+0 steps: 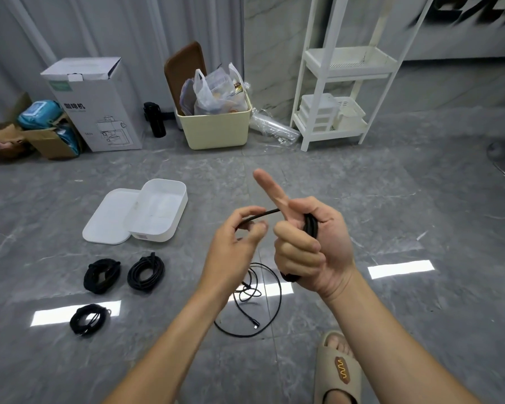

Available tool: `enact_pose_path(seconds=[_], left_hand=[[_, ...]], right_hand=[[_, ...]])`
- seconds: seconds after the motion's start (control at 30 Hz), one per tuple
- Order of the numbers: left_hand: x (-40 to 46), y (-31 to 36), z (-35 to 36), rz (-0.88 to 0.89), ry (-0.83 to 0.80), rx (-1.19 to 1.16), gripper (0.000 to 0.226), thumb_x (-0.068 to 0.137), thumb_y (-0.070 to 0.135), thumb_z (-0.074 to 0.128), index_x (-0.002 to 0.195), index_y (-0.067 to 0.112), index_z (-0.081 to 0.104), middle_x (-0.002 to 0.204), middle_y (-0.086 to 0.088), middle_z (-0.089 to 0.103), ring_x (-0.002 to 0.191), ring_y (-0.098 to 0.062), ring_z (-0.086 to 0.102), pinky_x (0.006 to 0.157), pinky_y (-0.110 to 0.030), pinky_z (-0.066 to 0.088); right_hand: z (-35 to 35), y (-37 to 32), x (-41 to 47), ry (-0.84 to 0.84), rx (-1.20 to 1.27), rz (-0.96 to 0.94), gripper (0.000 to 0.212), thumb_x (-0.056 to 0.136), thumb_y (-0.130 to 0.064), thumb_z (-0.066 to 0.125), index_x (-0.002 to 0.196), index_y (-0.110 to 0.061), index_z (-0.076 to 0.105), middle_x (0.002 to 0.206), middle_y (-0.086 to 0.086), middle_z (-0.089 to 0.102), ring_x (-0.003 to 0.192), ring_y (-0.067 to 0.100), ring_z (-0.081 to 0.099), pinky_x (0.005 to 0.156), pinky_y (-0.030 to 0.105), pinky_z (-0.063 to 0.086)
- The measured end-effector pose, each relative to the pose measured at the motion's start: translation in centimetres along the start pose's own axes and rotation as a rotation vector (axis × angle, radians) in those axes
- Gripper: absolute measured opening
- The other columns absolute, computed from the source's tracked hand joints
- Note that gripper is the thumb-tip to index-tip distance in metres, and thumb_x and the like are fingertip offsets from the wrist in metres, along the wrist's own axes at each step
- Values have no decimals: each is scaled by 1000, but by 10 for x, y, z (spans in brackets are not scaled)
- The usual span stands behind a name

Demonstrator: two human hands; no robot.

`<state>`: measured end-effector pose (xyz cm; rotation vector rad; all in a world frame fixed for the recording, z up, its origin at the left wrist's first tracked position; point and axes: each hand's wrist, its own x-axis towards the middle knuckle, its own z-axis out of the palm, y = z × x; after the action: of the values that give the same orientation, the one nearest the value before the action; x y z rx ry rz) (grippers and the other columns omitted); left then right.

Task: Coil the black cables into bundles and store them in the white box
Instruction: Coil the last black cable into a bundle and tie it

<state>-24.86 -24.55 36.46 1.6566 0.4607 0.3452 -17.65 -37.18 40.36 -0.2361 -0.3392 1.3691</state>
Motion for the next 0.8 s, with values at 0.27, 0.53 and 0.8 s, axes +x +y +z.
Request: enact_pose_path(seconds=[0.27, 0.53, 0.8], left_hand=[[-14, -10, 17, 113, -421, 555, 32, 84, 47, 29, 104, 51, 54, 107, 16, 56, 92, -9, 61, 78, -38, 52], [-22, -7, 21, -56, -551, 439, 28, 100, 37, 39, 76, 30, 53, 56, 34, 56, 55, 10, 53, 48, -10, 35], [-22, -3, 19, -115, -540, 378, 39, 93, 47, 23, 86, 42, 61, 81, 13, 68, 58, 3, 54, 64, -24, 39]], right_hand=[[-3, -2, 2, -59, 45, -83, 47, 107, -27, 27, 153, -20, 31, 56, 6, 35, 34, 10, 24, 32, 20, 25], [-4, 0, 8, 308, -116, -346, 42, 101, -26, 37, 140, -32, 50, 58, 0, 49, 44, 11, 47, 43, 23, 47], [0, -4, 9, 584, -336, -545, 37, 105, -28, 39, 141, -33, 45, 89, 14, 73, 79, 31, 74, 76, 40, 61]])
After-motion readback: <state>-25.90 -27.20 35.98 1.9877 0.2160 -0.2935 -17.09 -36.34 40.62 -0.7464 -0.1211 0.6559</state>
